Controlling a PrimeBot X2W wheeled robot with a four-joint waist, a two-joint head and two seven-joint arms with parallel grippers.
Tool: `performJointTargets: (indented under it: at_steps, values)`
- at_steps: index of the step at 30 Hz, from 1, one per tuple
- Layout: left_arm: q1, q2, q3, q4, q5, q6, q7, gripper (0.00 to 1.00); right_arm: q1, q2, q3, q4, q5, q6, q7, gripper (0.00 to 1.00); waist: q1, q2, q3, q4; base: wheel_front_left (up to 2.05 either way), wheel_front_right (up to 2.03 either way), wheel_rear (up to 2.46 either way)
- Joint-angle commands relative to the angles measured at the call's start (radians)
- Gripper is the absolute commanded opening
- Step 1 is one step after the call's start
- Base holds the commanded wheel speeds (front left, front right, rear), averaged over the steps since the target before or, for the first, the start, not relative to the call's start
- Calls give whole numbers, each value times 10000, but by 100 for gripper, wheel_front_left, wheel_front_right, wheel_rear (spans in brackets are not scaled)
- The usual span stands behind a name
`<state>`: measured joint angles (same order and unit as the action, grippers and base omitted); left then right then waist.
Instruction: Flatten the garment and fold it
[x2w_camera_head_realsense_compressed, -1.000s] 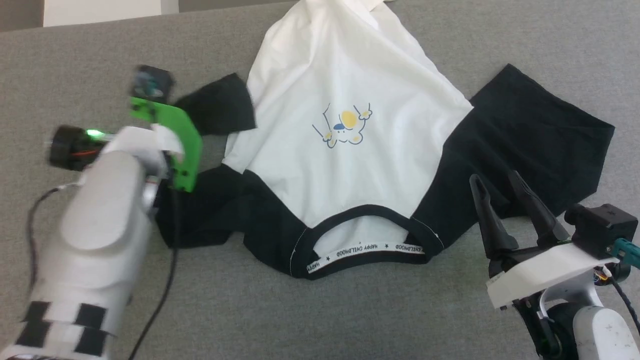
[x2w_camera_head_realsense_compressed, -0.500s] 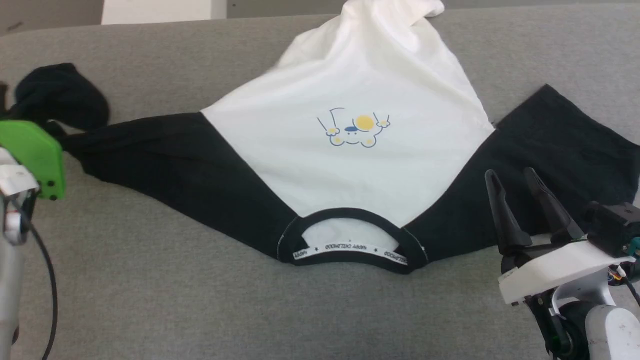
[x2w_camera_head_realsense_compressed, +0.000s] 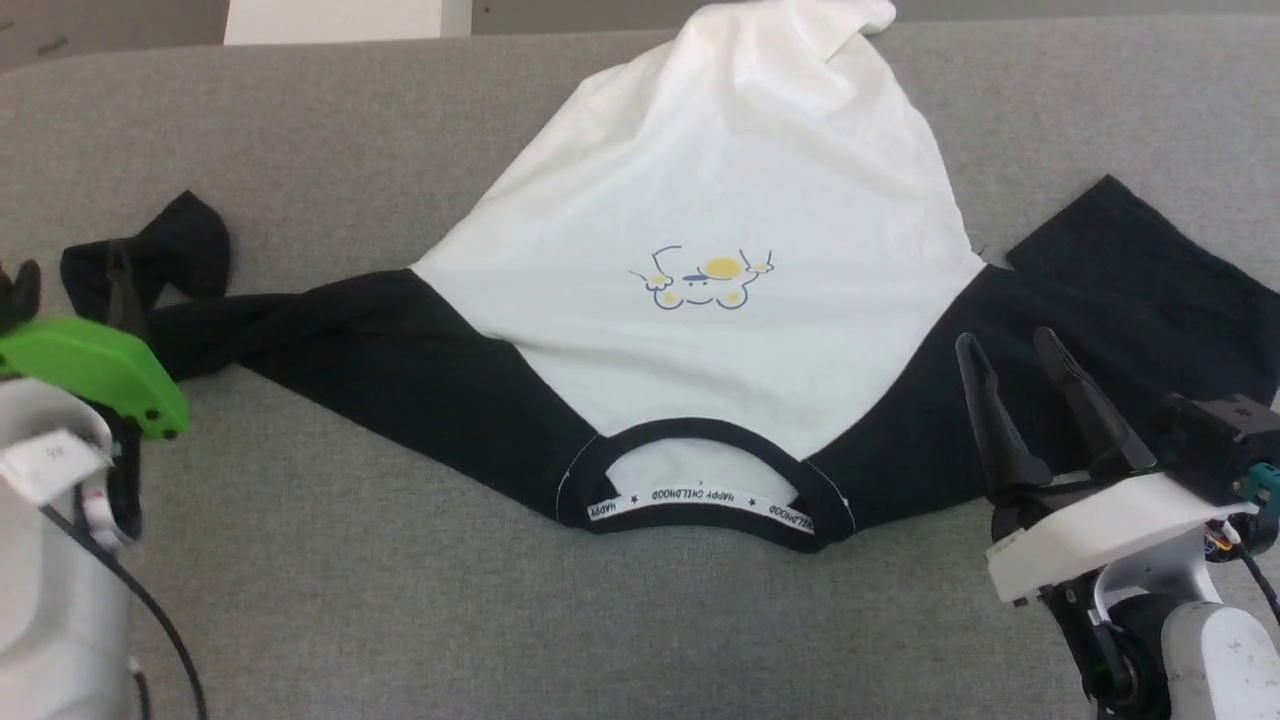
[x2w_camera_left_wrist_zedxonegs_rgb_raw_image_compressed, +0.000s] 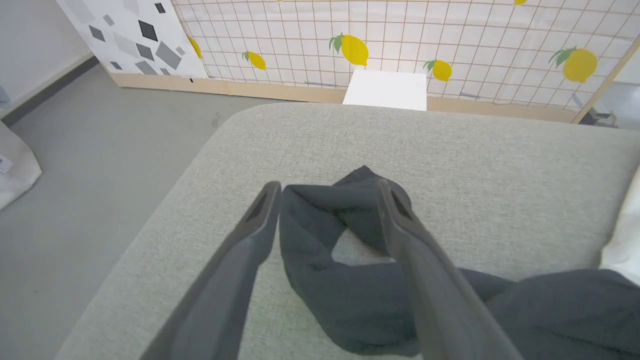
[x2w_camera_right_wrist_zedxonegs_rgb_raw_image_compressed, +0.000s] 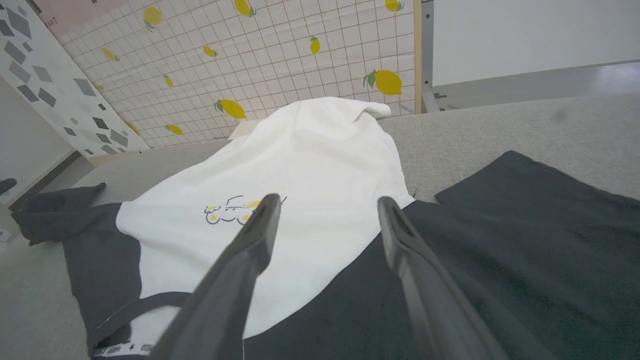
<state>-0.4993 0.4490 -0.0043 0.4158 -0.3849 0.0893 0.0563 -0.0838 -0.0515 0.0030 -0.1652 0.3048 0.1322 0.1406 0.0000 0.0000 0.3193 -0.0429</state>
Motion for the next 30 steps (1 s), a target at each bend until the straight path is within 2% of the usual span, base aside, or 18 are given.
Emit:
performJointTargets:
  at_steps: [1, 5, 8, 12, 20, 26, 30]
  values:
    - [405, -229, 99, -289, -204, 111, -236, 100, 53, 12, -3, 34, 32, -15, -29, 100, 0, 0, -291, -34, 0, 0, 0]
    - [1481, -972, 89, -1548, -470, 424, -521, 100, 320, 12, -66, 45, 59, -15, -13, 100, 0, 0, -646, 55, 0, 0, 0]
    - [2337, -1644, -256, -2548, -700, 560, -230, 100, 459, 12, -95, -31, 107, -15, 21, 100, 0, 0, -748, 145, 0, 0, 0]
    - [2941, -2238, -952, -3158, -899, 525, 485, 100, 485, 12, -70, -135, 111, -15, 85, 100, 0, 0, -718, 225, 0, 0, 0]
    - [2904, -2582, -1531, -2757, -1039, 932, 2045, 100, 369, 12, 22, -201, 168, -15, 96, 100, 0, 0, -422, -30, 0, 0, 0]
    - [2694, -2384, -1463, -2300, -976, 1418, 2840, 100, 335, 12, -32, -150, 223, -15, 13, 100, 0, 0, -176, -312, 0, 0, 0]
    - [2372, -2282, -1400, -1981, -983, 1503, 2995, 100, 279, 13, -16, -122, 261, -15, -49, 100, 0, 0, -21, -408, 0, 0, 0]
